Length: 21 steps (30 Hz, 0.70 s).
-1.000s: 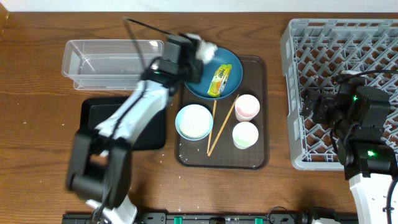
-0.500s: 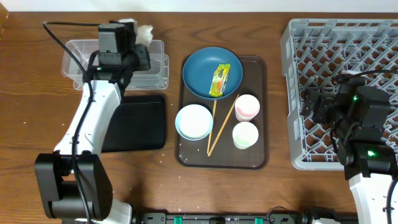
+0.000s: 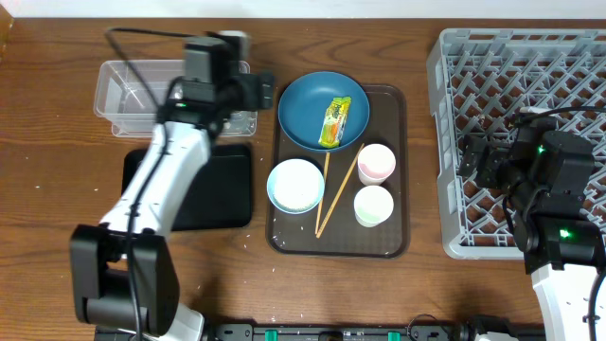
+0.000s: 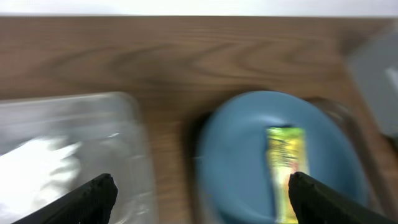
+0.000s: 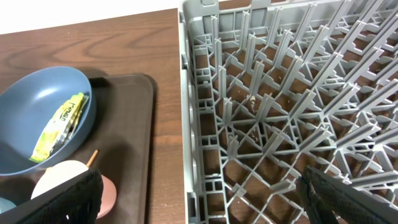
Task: Sort waste into correct bins and load items into the dishwasher rack
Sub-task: 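Reach the left gripper back and grasp the Pandan cake wrapper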
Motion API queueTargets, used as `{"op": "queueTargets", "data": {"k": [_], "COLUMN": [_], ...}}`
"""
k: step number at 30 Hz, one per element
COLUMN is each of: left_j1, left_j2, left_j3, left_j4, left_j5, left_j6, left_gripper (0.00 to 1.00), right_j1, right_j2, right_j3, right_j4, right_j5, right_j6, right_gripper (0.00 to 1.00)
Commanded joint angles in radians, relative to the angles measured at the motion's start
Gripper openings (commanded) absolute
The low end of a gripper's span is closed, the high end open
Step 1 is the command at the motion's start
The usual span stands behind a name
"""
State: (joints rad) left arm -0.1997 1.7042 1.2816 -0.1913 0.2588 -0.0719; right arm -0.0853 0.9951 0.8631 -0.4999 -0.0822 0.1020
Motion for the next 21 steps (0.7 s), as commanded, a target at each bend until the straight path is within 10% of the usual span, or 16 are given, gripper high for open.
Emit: {"op": "queueTargets", "data": {"k": [1, 17, 21], "left_j1": [-0.076, -0.249, -0.255], "left_j2": [0.056, 0.353, 0.365], "left_j3": [-0.005, -0.005, -0.005], "left_j4": [0.025, 0.186, 0.185], "left_j5": [0.029, 0.029, 0.028], "left_j6": [0.035, 0.034, 0.034], "left_gripper": [0.92, 0.91, 0.71], "right_j1": [0.020, 0.020, 0.020], "right_j2": [0.000, 0.000, 0.000], "right_j3": [0.020, 0.020, 0.020], "right_j4": [0.002, 0.001, 0.002], "right_j5": [-0.008, -0.009, -0.009], "right_j6": [-0.003, -0.003, -0.003], "right_gripper": [0.99, 0.99, 0.99]}}
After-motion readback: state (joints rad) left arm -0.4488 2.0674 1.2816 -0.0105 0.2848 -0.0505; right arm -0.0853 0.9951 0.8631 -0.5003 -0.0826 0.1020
